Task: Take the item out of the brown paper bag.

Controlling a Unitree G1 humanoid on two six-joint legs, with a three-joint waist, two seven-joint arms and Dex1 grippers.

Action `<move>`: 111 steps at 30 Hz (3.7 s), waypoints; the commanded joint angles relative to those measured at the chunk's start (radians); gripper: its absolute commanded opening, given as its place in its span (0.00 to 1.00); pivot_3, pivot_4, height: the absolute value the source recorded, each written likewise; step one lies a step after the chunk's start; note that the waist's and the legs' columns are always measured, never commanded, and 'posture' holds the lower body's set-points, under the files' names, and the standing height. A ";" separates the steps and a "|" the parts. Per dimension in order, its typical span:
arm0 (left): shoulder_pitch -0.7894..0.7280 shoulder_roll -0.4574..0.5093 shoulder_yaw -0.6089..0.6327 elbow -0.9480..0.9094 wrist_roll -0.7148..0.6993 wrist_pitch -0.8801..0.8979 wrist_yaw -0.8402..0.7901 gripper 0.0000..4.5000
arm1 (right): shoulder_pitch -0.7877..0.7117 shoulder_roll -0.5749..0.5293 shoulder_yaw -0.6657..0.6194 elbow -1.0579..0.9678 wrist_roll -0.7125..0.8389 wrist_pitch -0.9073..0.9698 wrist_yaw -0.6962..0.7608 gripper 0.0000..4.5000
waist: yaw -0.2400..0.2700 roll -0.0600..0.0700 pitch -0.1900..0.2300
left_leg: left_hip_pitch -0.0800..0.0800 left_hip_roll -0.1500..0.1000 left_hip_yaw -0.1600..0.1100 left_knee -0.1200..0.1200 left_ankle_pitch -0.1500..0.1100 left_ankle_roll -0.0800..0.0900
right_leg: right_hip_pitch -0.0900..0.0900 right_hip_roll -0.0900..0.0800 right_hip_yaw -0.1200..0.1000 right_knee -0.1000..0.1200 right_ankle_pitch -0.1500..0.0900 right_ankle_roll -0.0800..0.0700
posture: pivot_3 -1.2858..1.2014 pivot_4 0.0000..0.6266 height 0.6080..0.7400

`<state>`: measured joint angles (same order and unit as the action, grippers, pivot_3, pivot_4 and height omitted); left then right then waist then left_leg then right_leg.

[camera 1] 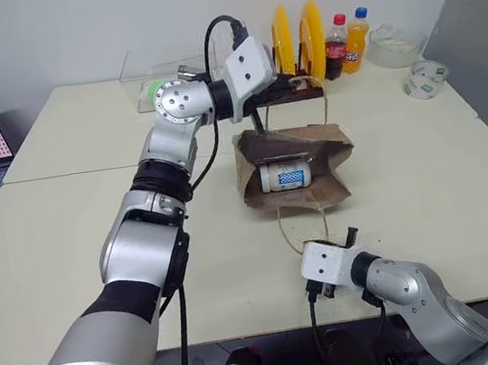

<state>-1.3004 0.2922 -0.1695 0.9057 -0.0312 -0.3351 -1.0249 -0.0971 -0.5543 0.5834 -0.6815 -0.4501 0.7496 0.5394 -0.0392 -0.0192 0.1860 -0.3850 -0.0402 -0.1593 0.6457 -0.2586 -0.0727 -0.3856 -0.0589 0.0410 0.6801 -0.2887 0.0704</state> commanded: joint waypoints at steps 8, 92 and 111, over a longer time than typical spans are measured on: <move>0.053 -0.009 0.021 -0.164 -0.049 0.021 -0.074 0.00 | 0.124 0.122 -0.177 -0.146 0.151 -0.076 -0.013 0.66 | -0.002 0.000 0.000 | -0.002 0.000 0.000 0.000 0.000 0.000 | -0.002 0.000 0.000 0.000 0.000 0.000 | 0.52 0.24 1.00; 0.028 -0.005 0.007 -0.059 0.047 -0.044 -0.041 0.00 | -0.466 0.026 -0.561 -0.002 0.567 -0.199 0.333 0.67 | -0.019 0.000 0.000 | -0.007 -0.001 -0.002 0.000 0.003 -0.005 | -0.006 -0.001 -0.001 0.001 0.000 0.000 | 0.52 0.24 1.00; 0.022 -0.007 0.003 -0.040 0.053 -0.057 -0.042 0.00 | -0.098 -0.494 -0.831 0.332 0.449 -0.417 0.234 0.67 | -0.001 0.000 0.000 | -0.009 -0.003 0.002 0.001 0.000 0.000 | -0.007 -0.004 0.000 0.000 0.000 0.000 | 0.52 0.24 1.00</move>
<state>-1.2476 0.2886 -0.1698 0.8795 0.0220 -0.3792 -1.0725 -0.2061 -1.0154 -0.2483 -0.3868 0.0787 0.4974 0.7664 -0.0401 -0.0193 0.1862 -0.3943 -0.0433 -0.1561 0.6468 -0.2582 -0.0729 -0.3928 -0.0626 0.0415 0.6802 -0.2884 0.0704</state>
